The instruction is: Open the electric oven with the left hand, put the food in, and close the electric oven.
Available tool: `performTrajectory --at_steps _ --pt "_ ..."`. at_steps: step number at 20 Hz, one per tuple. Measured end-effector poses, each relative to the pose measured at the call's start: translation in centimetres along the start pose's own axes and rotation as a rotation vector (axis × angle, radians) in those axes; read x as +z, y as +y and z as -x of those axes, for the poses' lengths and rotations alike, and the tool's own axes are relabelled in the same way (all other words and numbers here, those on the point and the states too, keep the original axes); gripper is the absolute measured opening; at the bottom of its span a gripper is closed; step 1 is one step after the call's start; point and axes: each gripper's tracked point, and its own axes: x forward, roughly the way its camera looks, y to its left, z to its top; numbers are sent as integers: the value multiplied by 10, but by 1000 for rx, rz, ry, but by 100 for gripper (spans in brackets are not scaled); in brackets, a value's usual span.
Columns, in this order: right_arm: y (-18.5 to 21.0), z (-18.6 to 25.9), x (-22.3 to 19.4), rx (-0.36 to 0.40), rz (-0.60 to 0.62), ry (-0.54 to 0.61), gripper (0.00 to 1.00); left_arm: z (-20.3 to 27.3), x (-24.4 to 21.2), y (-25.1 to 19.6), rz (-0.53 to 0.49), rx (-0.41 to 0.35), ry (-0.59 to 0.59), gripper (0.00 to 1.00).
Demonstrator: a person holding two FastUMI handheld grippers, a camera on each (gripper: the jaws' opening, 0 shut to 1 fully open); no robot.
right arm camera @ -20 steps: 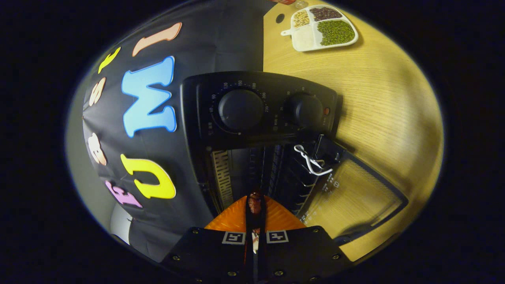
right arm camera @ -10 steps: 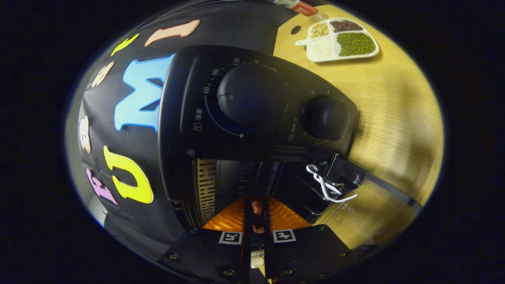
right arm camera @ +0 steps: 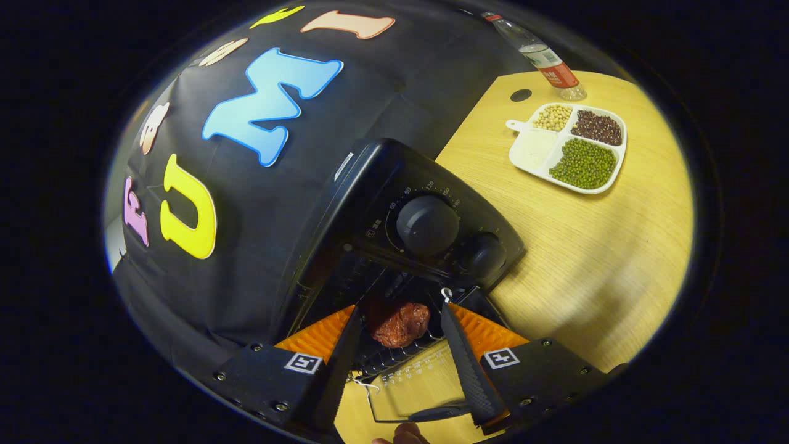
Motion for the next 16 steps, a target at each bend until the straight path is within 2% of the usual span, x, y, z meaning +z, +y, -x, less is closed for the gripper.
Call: performTrajectory --at_steps 2,3,4,7,11,13,16 --pt "-5 16 1 -10 80 5 80 -6 -8 -8 -6 -14 9 92" --pt "-6 27 4 -10 124 4 80 -9 -15 -14 -10 -26 19 96" --pt "-6 40 8 -5 176 0 80 -13 -23 -21 -14 -43 32 97" --pt "-6 80 33 -6 303 -58 80 -24 -64 -43 -13 -85 106 97" --pt "-7 134 73 -15 389 -155 80 -37 -117 -76 -19 -129 195 97" --pt "-13 155 93 -37 424 -198 80 -43 -142 -92 -22 -150 242 97" --pt "-28 179 124 -116 498 -269 83 -53 -180 -105 -17 -153 327 97"
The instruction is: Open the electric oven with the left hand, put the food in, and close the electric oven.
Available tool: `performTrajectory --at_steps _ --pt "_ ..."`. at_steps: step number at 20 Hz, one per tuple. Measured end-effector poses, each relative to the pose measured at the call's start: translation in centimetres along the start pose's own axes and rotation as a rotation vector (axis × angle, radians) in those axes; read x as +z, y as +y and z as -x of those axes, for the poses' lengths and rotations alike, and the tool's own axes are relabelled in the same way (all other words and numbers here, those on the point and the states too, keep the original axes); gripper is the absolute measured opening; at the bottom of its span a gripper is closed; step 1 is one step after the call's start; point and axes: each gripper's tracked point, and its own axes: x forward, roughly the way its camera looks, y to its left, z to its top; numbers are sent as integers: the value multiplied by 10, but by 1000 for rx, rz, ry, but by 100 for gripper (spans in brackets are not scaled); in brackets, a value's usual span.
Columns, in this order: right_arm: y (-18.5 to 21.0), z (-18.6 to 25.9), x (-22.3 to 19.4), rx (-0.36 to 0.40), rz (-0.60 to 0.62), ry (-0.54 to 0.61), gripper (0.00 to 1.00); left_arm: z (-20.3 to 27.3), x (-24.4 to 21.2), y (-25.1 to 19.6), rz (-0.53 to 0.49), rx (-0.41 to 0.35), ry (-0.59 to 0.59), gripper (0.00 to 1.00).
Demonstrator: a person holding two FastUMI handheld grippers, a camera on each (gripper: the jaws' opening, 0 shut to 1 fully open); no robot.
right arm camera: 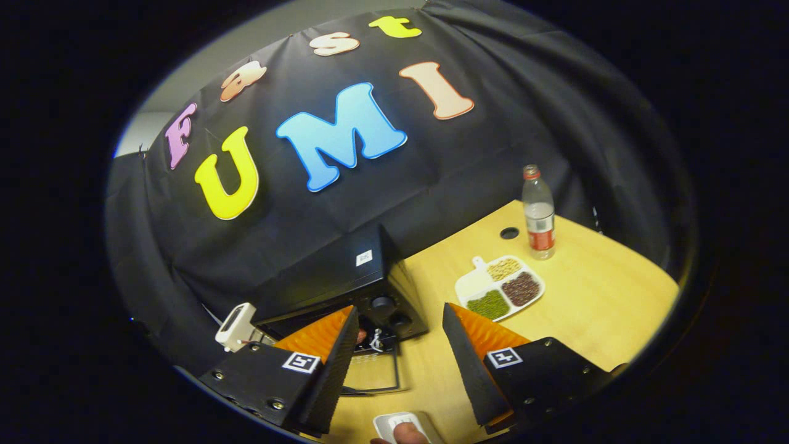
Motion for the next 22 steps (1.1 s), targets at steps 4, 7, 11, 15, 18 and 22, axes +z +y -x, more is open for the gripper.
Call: performTrajectory --at_steps 4,7,11,15,18,22 --pt "-23 22 29 -38 73 -44 98 -25 -54 -6 29 6 142 92" --pt "-34 32 51 -43 86 -71 98 -40 -77 -7 49 24 215 97" --pt "-50 42 73 -52 98 -106 98 -62 -90 -10 61 44 266 98" --pt "-62 46 86 -57 88 -115 98 -77 -97 -8 81 63 309 97" --pt "-65 52 96 -54 96 -131 98 -80 -93 -6 42 64 303 97" --pt "-59 60 111 -36 151 -172 98 -81 -94 -6 50 61 312 100"
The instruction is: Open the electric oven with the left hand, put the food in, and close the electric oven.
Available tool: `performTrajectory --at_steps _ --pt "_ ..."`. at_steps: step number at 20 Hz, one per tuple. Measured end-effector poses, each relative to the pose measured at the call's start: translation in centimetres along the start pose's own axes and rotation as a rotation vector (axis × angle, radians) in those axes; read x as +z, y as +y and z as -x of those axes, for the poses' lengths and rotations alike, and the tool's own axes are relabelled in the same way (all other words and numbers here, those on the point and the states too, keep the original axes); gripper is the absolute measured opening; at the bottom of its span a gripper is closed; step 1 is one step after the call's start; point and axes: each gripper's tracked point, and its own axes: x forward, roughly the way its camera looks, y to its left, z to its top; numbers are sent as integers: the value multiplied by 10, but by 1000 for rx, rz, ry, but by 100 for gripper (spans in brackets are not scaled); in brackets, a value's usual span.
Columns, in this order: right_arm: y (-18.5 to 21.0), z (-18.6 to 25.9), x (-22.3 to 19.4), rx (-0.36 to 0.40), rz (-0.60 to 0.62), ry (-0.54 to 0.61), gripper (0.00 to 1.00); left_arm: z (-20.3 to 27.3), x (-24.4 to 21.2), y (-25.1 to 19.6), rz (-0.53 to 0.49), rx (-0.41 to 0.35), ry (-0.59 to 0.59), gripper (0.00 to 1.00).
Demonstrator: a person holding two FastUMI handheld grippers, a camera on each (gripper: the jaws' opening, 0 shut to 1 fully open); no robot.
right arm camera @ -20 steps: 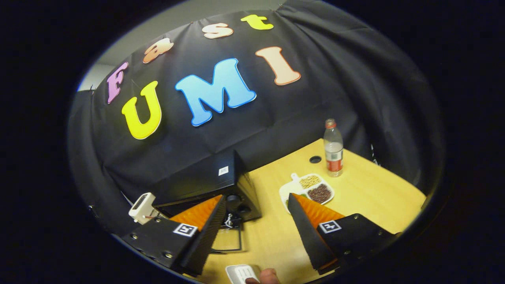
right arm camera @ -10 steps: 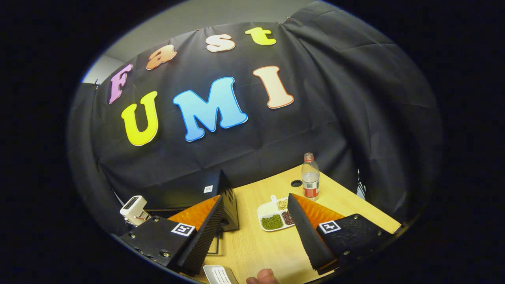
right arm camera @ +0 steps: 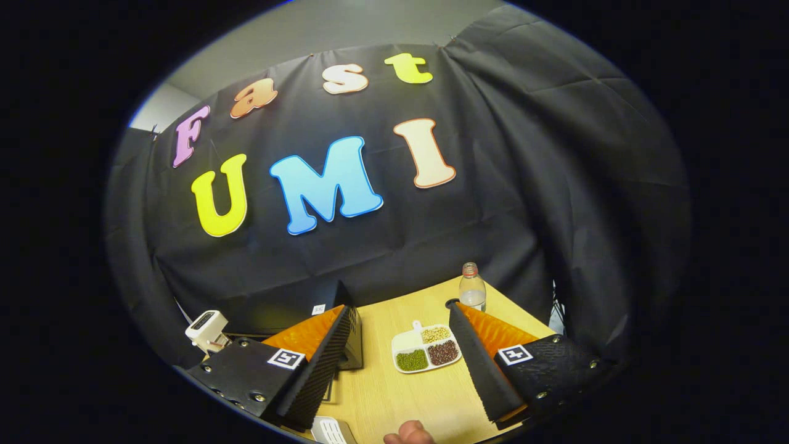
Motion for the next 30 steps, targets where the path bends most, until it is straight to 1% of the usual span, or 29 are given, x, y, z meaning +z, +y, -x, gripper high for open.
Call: performTrajectory --at_steps 1,2,3,4,6,7,8,10,11,13,14,17,18,21,22,27,29,30 --pt "2 2 5 7 7 -8 98 1 1 0 -4 -1 3 92" --pt "5 2 7 17 14 -15 98 3 2 0 4 -3 3 97" --pt "7 3 10 24 19 -24 98 6 5 -1 6 -4 -5 92" --pt "7 4 12 27 22 -29 98 10 7 -1 3 -3 -17 97" --pt "8 6 13 34 15 -31 98 20 15 -2 7 -1 -50 97" --pt "8 7 12 38 12 -30 98 25 19 -2 13 0 -68 100" --pt "9 6 12 42 10 -28 98 31 23 -3 21 1 -86 97" --pt "10 8 12 50 10 -29 98 39 31 -4 18 7 -121 97" --pt "11 9 13 53 8 -31 98 44 35 -4 5 12 -137 92" --pt "12 10 15 62 3 -35 98 52 45 -5 -28 21 -172 92" --pt "13 10 16 64 0 -37 98 56 51 -6 -40 23 -189 97" --pt "13 13 18 72 -6 -44 98 65 74 -7 -56 26 -248 97" --pt "12 13 19 73 -9 -44 98 67 81 -7 -65 29 -260 100" --pt "4 17 21 63 -9 -46 98 74 104 -10 -69 27 -297 97" --pt "0 17 21 57 -8 -46 98 74 112 -10 -71 28 -307 100" --pt "-18 18 20 21 -17 -42 98 64 144 -9 -78 30 -333 94" --pt "-23 19 22 12 -15 -48 98 67 152 -13 -69 26 -349 92" --pt "-24 19 24 9 -12 -52 98 72 155 -13 -70 28 -359 100"
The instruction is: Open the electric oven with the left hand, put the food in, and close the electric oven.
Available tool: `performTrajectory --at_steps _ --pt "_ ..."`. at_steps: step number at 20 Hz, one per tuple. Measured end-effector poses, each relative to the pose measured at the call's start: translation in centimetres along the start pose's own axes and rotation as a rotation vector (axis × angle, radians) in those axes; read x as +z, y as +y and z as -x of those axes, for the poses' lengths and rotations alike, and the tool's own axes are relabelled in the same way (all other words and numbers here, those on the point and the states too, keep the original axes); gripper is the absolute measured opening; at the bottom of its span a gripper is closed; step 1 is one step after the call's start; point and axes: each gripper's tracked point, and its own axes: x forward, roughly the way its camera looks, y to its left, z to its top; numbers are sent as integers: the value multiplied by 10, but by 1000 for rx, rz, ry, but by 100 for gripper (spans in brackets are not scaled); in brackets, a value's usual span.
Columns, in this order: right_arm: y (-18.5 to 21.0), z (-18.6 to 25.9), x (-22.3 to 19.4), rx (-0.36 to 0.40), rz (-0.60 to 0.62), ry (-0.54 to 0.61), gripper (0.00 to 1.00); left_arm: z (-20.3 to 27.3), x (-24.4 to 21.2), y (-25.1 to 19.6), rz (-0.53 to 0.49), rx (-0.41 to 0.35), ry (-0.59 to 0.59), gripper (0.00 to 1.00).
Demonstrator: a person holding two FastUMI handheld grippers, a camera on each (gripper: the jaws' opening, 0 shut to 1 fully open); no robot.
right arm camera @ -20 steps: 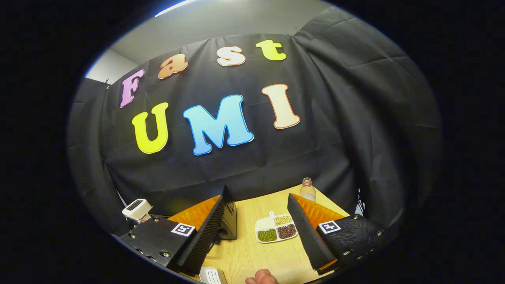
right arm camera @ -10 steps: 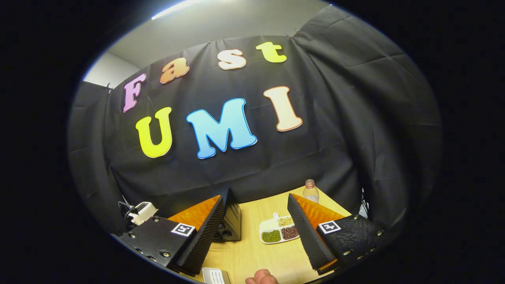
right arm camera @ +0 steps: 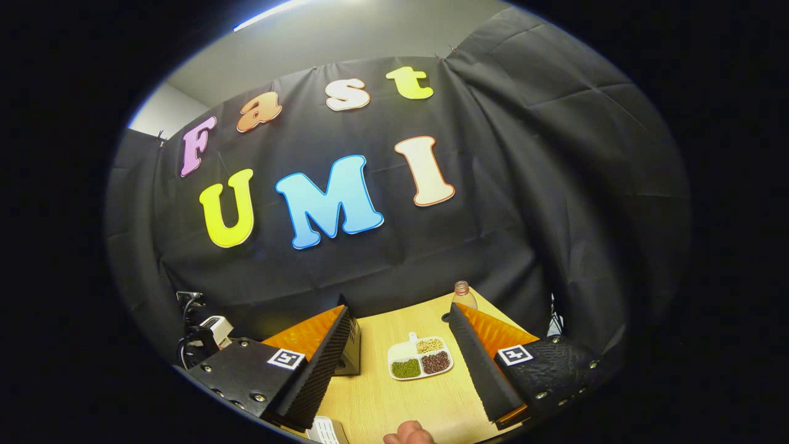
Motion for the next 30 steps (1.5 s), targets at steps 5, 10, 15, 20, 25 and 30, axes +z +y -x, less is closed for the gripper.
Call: performTrajectory --at_steps 5,10,15,20,25,30 --pt "1 -5 17 -1 61 -38 98 42 39 -1 28 14 -103 97" --pt "9 -10 39 0 144 -75 98 111 106 6 47 50 -279 94" --pt "35 0 75 46 167 -143 98 200 183 13 45 109 -478 96" --pt "61 11 94 90 164 -159 98 261 222 -6 8 112 -602 100" --pt "68 19 92 84 162 -156 98 267 221 -12 46 59 -599 100" --pt "78 25 90 64 178 -158 98 262 216 -12 31 15 -585 100"
